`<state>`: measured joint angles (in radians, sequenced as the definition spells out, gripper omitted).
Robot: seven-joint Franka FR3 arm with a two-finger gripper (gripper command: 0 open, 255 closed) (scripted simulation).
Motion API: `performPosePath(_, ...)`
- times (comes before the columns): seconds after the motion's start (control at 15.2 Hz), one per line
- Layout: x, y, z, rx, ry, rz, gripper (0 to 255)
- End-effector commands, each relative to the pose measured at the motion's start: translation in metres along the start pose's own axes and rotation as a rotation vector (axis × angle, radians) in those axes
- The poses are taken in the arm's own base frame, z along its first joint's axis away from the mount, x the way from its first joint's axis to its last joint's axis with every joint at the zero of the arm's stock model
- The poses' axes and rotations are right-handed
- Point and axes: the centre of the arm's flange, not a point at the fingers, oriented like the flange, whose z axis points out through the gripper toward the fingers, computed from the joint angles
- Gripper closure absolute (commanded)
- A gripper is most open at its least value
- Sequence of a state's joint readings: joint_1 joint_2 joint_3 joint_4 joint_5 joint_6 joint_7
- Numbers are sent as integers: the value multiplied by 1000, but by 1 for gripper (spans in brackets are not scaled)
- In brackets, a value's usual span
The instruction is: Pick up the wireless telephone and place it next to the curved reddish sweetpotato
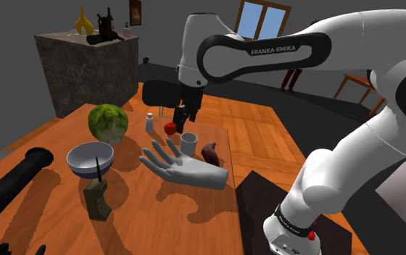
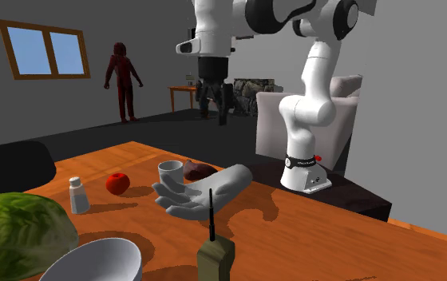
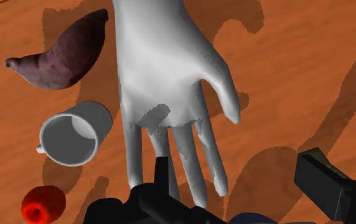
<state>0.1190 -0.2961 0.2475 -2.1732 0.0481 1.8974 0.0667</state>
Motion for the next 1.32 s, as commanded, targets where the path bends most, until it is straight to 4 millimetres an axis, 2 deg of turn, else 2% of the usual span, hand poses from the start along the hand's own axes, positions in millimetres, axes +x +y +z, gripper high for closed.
performPosePath(0.0,16,-18,10,3,-8,-16,0)
performPosePath(0.66,95,-118,52,14,-48,-95,0)
performPosePath(1.25,158,-214,92,24,-83,-166,0)
